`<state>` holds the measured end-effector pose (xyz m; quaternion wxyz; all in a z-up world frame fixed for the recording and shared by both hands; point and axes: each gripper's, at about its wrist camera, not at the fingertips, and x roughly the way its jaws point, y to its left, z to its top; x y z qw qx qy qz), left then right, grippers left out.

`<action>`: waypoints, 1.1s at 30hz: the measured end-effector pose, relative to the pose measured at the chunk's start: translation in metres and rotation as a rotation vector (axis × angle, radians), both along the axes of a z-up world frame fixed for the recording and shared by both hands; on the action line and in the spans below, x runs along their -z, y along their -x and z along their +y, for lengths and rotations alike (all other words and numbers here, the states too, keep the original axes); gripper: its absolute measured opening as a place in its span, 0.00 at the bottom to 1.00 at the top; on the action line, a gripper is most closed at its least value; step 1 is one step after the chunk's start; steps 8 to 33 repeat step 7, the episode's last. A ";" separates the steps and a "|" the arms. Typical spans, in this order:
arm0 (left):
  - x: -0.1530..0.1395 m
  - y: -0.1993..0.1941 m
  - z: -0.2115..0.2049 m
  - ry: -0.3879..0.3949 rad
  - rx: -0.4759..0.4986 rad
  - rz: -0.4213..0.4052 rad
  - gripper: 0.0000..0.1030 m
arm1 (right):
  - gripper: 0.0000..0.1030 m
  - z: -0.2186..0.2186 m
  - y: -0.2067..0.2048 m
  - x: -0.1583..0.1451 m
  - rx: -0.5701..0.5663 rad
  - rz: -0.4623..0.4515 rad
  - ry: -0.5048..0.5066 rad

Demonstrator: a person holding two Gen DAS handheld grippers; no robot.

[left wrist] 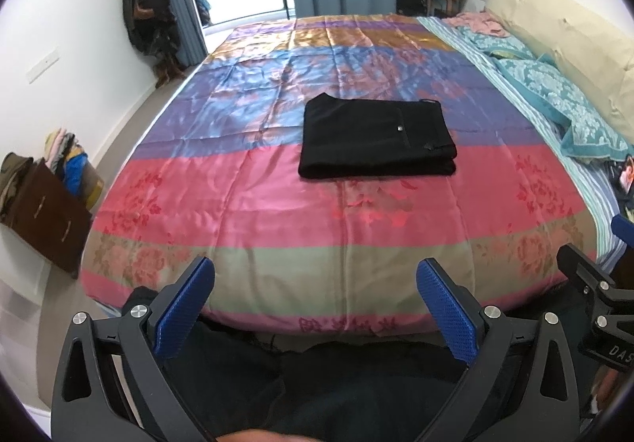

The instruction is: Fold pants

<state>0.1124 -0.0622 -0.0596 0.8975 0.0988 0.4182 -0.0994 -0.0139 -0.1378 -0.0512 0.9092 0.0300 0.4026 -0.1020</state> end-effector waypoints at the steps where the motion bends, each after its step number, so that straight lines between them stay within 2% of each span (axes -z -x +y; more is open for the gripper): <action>1: 0.001 -0.001 0.000 -0.002 -0.006 0.005 0.99 | 1.00 0.000 0.000 0.001 0.000 0.001 -0.003; 33: -0.002 0.001 0.002 0.001 -0.012 -0.015 0.99 | 1.00 -0.002 0.000 0.001 -0.001 -0.007 0.001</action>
